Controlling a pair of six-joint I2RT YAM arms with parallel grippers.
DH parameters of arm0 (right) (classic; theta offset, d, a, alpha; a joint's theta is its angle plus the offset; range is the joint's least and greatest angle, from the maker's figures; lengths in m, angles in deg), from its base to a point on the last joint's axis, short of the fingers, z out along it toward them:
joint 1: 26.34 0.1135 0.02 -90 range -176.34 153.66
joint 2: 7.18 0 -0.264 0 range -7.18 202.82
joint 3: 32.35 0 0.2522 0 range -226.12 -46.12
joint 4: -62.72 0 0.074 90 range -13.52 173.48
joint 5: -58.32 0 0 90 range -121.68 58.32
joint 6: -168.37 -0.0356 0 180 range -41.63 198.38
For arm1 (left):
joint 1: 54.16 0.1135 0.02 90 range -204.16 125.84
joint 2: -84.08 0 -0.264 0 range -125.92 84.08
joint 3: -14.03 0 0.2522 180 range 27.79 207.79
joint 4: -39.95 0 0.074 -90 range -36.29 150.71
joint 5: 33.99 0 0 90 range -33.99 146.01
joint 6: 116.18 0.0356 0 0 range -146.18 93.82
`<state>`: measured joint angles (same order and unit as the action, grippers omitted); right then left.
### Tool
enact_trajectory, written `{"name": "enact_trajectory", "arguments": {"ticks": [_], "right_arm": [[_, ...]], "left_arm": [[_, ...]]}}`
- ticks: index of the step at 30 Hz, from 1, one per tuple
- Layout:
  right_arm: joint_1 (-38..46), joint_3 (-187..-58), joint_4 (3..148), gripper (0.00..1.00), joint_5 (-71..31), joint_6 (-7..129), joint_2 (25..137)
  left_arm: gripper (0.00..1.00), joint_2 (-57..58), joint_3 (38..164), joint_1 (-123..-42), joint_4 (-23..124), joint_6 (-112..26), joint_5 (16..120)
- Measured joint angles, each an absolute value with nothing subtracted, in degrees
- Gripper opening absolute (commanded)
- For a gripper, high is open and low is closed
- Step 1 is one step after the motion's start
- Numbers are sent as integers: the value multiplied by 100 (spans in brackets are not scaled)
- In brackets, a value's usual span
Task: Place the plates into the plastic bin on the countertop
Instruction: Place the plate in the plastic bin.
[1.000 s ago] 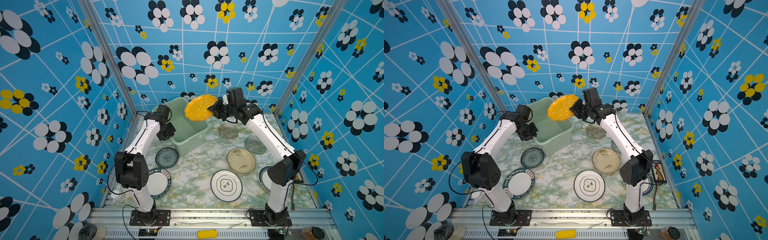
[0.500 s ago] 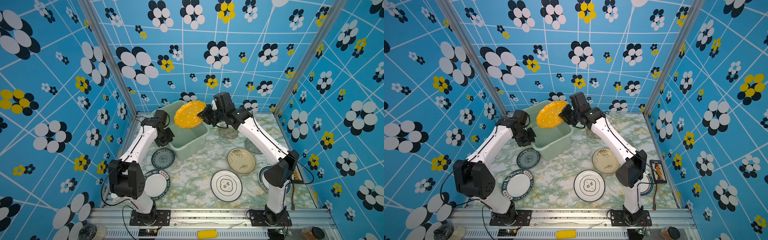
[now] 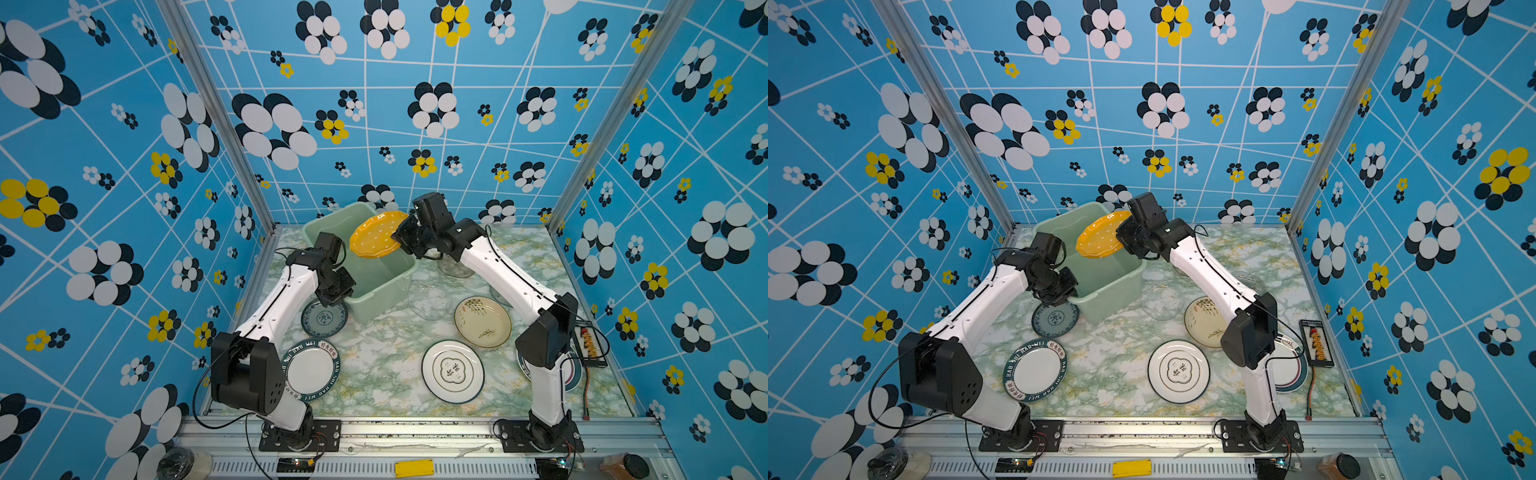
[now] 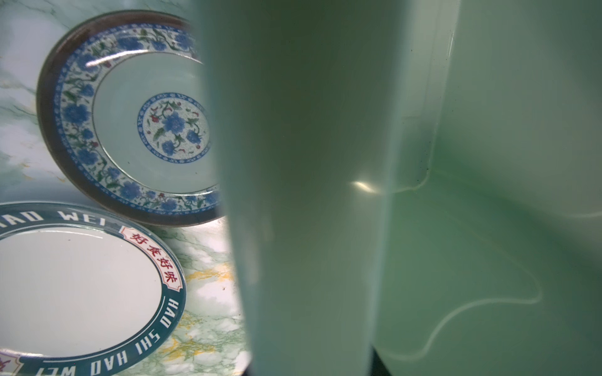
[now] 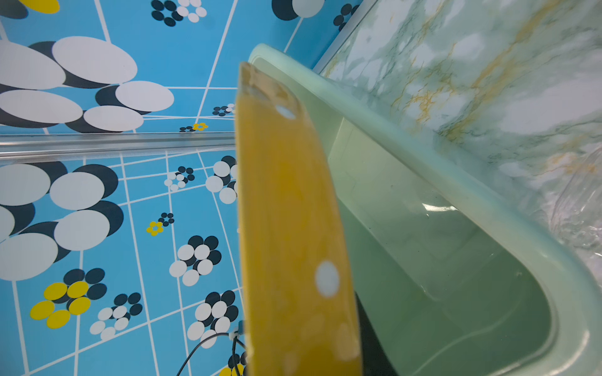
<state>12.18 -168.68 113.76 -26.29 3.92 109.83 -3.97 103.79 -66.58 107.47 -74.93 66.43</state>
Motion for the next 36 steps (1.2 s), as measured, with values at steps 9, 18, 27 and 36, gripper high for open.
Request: {"name": "enact_trajectory", "arguments": {"ticks": [9, 18, 27, 36], "right_arm": [[1367, -17246, 11474, 1, -2671, 248, 11307], [1589, -17508, 11505, 2, -2738, 66, 11547], [1782, -17517, 11537, 2, -3053, -369, 11626], [1935, -17550, 11570, 2, -3315, -677, 11836]], "left_arm": [[18, 64, 10025, -6658, 10906, -7613, 6656], [18, 333, 9837, -6739, 10961, -7775, 6673], [19, 857, 9333, -6886, 10957, -8002, 6676], [30, 1242, 9081, -6899, 10987, -8164, 6787]]}}
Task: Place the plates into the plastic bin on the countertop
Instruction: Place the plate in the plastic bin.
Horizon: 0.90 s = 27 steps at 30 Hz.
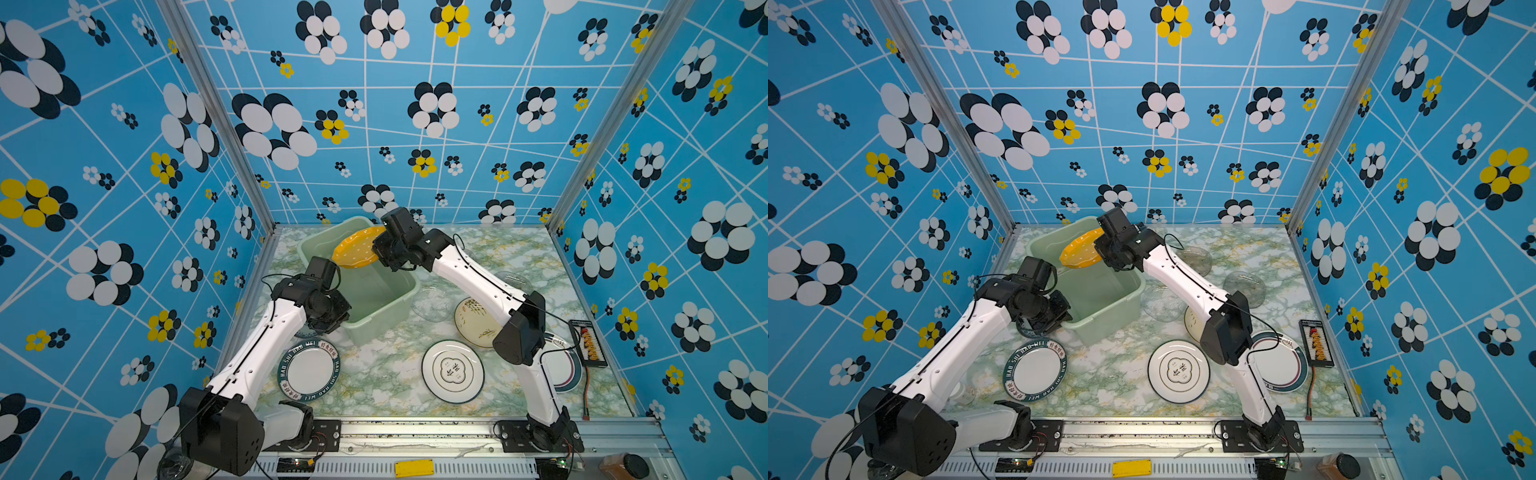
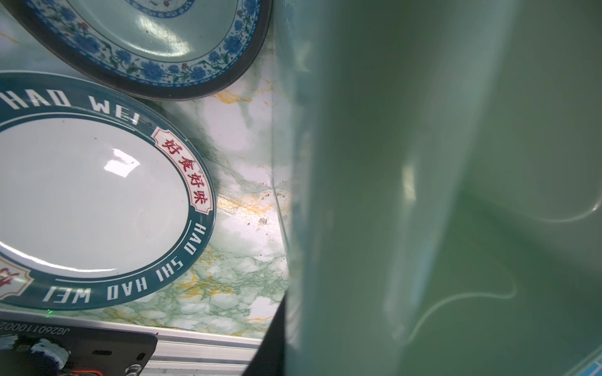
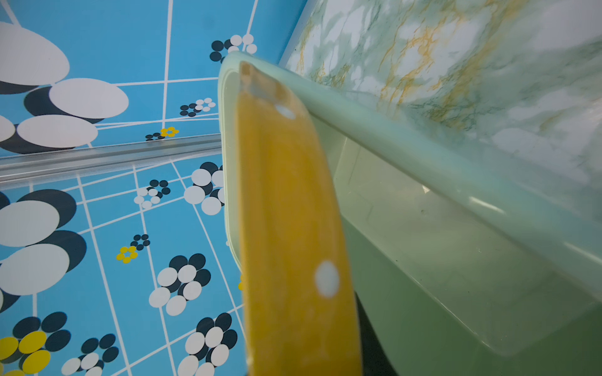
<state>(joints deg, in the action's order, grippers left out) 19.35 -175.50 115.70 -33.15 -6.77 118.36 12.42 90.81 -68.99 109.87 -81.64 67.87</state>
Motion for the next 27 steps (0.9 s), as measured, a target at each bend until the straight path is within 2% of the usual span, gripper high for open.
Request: {"name": "enact_trajectory", "arguments": {"ticks": [3, 4, 7, 21, 27], "right_arm": [[2016, -17552, 11596, 2, -3379, -773, 11888], [2042, -17554, 11625, 2, -3407, -806, 11893], [2099, -17563, 11725, 1, -3492, -933, 11893], [2497, -18079, 12147, 2, -4435, -1623, 12161], [2726, -18157, 12132, 3, -4887, -2117, 12312]], "left_arm": [[42, 1331, 9053, -6921, 10985, -8188, 6846], [51, 1369, 9046, -6921, 10987, -8173, 6866], [62, 1559, 9048, -6925, 11000, -8101, 6868], [95, 3449, 9457, -6822, 10795, -7473, 6623], [97, 4055, 9457, -6652, 10305, -7327, 6542]]}}
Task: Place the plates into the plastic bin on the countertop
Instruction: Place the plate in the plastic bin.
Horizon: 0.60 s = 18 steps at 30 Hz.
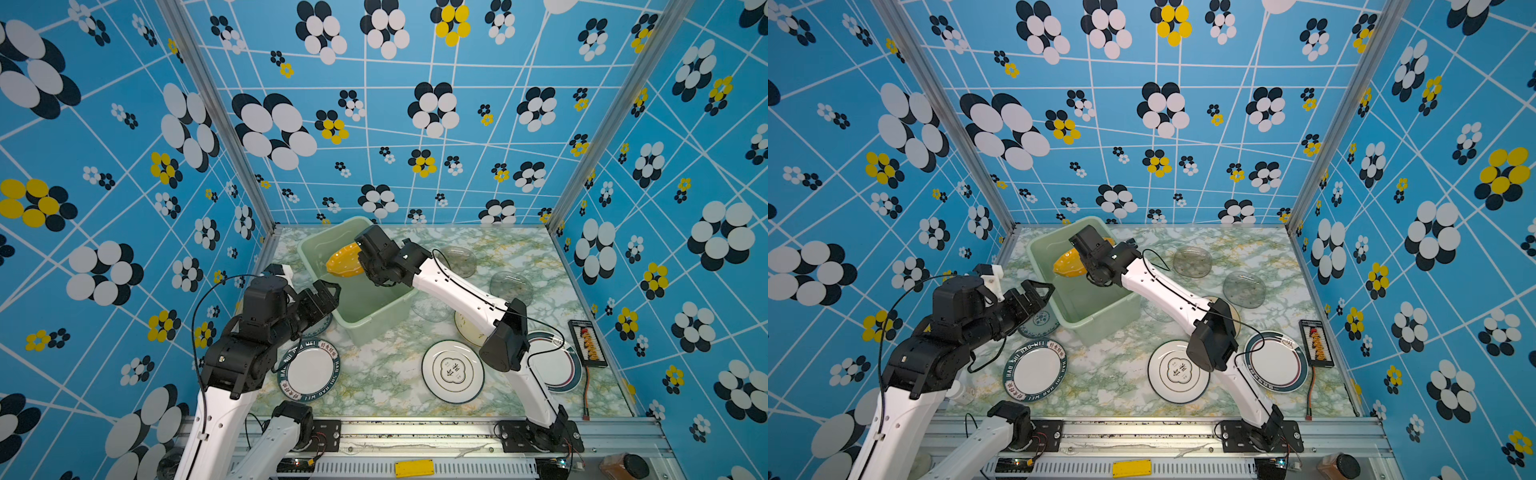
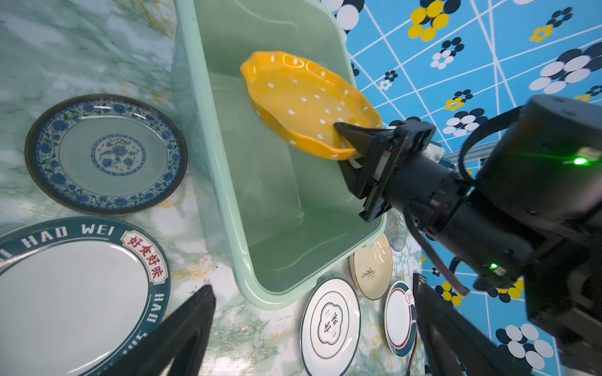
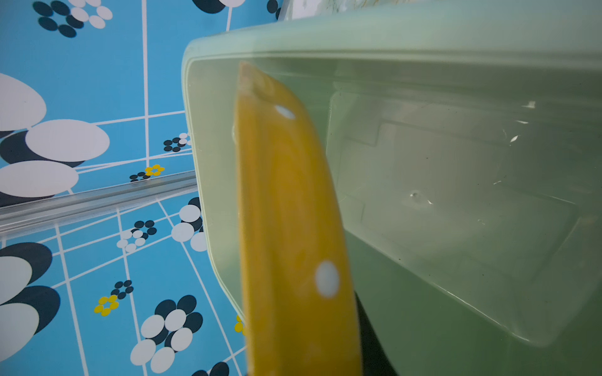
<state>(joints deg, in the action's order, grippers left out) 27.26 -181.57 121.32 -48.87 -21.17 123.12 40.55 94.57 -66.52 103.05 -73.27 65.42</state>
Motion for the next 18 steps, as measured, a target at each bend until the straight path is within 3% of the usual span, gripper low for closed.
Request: {"name": "enact_trajectory", "arguments": {"ticks": [14, 18], "right_arm": [[3209, -19397, 12433, 5, -6428, -3820, 13272], [3301, -19414, 12541, 0, -6640, -3986, 13274]], "left_arm": [[97, 4158, 9442, -6462, 10255, -7198, 6549], [97, 4221, 9402, -6459, 10251, -7196, 6551]]}}
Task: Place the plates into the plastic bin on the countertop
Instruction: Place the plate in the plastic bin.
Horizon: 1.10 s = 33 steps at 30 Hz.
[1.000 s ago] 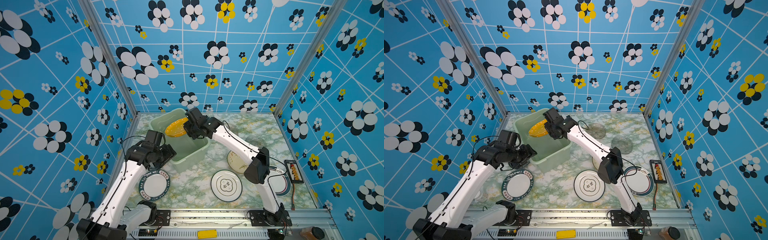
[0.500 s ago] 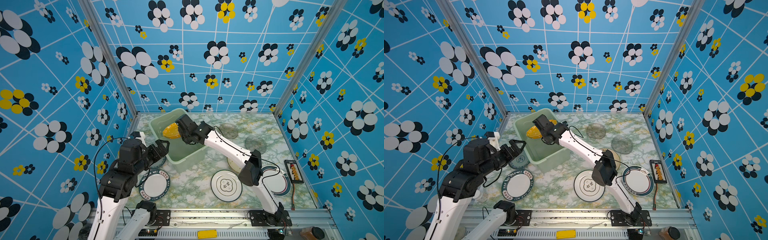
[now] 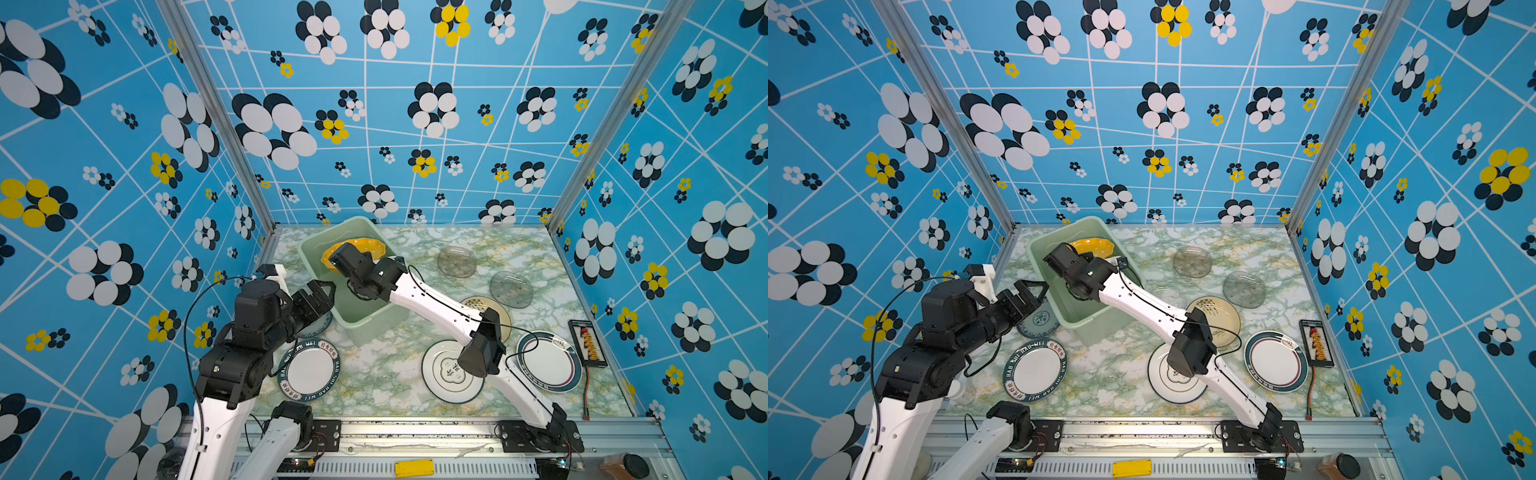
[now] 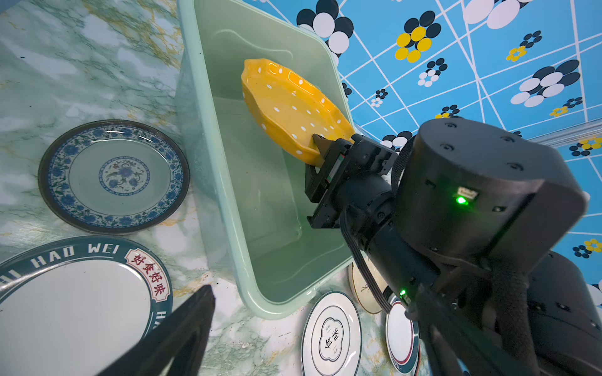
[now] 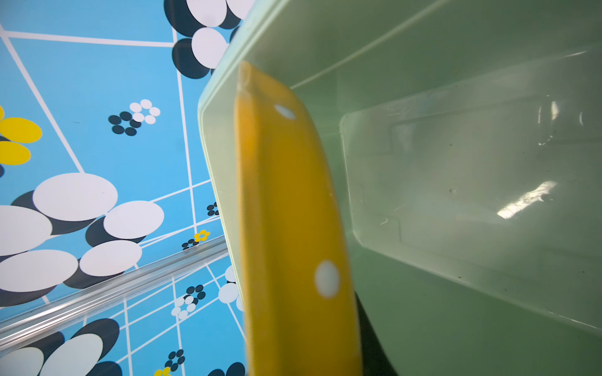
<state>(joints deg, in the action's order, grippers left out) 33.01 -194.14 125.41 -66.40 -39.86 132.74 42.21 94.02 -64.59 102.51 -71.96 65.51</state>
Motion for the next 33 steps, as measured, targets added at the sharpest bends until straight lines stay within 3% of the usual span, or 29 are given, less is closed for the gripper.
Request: {"name": "enact_trajectory", "arguments": {"ticks": [33], "right_arm": [[3375, -19469, 11472, 3, -6537, -4126, 14207]], "left_arm": [[97, 4558, 9352, -6385, 10522, -6855, 6566]]}}
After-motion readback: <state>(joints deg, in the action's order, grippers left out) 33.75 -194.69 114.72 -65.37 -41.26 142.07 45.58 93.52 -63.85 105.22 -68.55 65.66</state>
